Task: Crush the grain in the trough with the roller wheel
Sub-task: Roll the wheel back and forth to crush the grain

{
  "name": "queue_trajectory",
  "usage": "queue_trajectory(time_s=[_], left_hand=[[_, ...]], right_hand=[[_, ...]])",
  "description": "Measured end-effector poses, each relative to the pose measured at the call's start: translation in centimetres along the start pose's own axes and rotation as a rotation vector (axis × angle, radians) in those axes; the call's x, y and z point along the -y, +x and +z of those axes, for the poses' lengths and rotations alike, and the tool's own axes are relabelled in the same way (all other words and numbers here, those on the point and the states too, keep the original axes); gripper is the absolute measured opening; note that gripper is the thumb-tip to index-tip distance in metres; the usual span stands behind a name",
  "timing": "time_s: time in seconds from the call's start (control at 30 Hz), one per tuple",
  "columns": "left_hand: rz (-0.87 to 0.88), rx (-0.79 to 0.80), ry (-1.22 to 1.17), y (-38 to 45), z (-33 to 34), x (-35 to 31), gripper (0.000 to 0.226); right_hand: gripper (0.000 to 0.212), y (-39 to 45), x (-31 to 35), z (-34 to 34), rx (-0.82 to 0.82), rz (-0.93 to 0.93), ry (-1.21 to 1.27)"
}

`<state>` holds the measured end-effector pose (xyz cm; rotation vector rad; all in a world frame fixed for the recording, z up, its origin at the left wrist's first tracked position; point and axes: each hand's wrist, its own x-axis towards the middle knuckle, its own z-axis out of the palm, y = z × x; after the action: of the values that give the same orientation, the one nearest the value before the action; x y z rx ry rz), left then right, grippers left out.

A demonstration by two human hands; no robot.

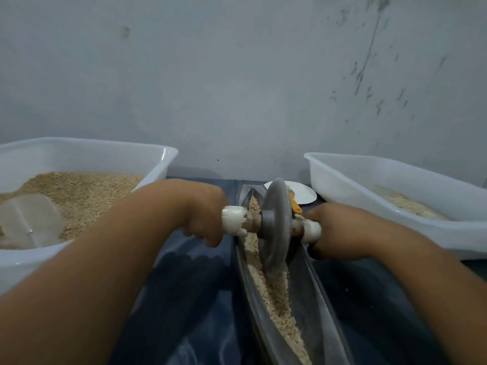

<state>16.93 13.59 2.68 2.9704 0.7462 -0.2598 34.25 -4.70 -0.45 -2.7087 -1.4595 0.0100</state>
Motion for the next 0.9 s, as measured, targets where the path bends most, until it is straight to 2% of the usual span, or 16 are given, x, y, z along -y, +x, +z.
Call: queue_trajectory(time_s=[0.1,0.17,0.3,0.4,0.53,0.57,0.63,0.7,0.77,0.9], left_hand=[[-0.004,-0.182,0.085,0.6,0.1,-0.4,0.028],[-0.035,-0.289,0.126,0.7,0.4,-0.6,0.027],[-0.090,-0.266,0.043,-0.7,1.5,-0.4,0.028],[-0.074,-0.239,0.029,-3.4,2.4,-0.7,0.025],[-0.041,-0.325,0.130,-6.8,3.3,-1.7,0.021],[-0.042,-0.381,0.158,-7.2,3.5,-1.8,0.019],[-0.057,-0.461,0.160,-7.2,3.8,-1.9,0.015],[-0.086,-0.474,0.112,-6.4,3.9,-1.8,0.013],[-0.116,-0.469,0.090,-5.1,3.6,-1.8,0.016],[-0.127,-0.413,0.111,-4.1,2.8,-1.8,0.019]], right_hand=[[0.012,0.8,-0.1,1.1,-0.174,0.004,-0.054],[0.013,1.2,0.2,1.4,-0.272,0.023,-0.080],[0.013,0.2,0.9,0.7,-0.333,-0.003,-0.162],[0.011,-2.2,1.4,-0.5,-0.251,-0.064,-0.194],[0.019,-6.1,1.1,-1.5,0.005,-0.062,-0.043],[0.024,-6.6,1.1,-1.5,0.020,-0.060,-0.031],[0.027,-6.5,1.3,-1.0,-0.055,-0.047,-0.058],[0.017,-5.2,1.7,-0.5,-0.178,-0.008,-0.087],[0.007,-3.3,2.1,-0.2,-0.220,0.018,-0.116],[0.015,-1.8,2.0,-1.4,-0.004,-0.017,-0.073]])
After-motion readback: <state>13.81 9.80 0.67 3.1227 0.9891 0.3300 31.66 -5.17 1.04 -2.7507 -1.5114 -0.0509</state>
